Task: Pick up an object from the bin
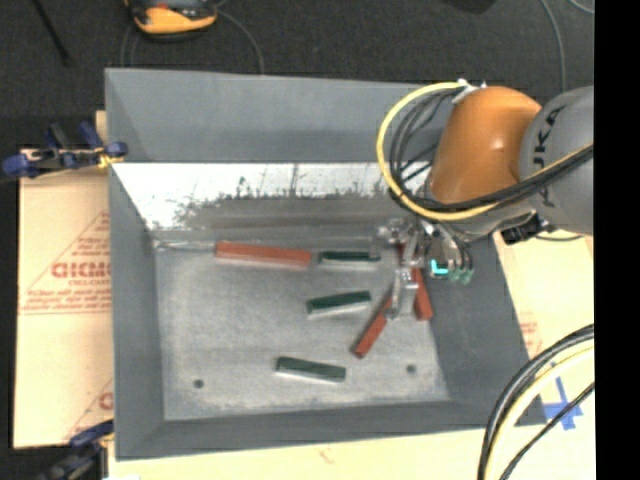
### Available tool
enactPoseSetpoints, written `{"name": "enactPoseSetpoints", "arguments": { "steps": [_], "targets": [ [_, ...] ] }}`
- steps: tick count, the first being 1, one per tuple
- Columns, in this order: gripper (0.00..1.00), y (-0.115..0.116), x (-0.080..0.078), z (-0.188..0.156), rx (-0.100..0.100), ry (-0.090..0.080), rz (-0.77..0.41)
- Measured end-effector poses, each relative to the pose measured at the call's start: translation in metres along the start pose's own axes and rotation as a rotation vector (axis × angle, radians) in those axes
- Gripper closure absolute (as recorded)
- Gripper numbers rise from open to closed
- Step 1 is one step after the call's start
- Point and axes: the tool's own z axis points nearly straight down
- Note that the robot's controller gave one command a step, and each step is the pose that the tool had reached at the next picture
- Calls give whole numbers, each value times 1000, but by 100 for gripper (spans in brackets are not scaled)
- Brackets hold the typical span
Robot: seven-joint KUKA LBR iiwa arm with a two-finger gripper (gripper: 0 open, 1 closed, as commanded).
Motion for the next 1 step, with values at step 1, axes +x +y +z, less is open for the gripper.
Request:
{"name": "enactPoseSetpoints", "arguments": {
  "steps": [1],
  "targets": [
    [0, 0, -2, -4, 1, -8, -1]
  ]
}}
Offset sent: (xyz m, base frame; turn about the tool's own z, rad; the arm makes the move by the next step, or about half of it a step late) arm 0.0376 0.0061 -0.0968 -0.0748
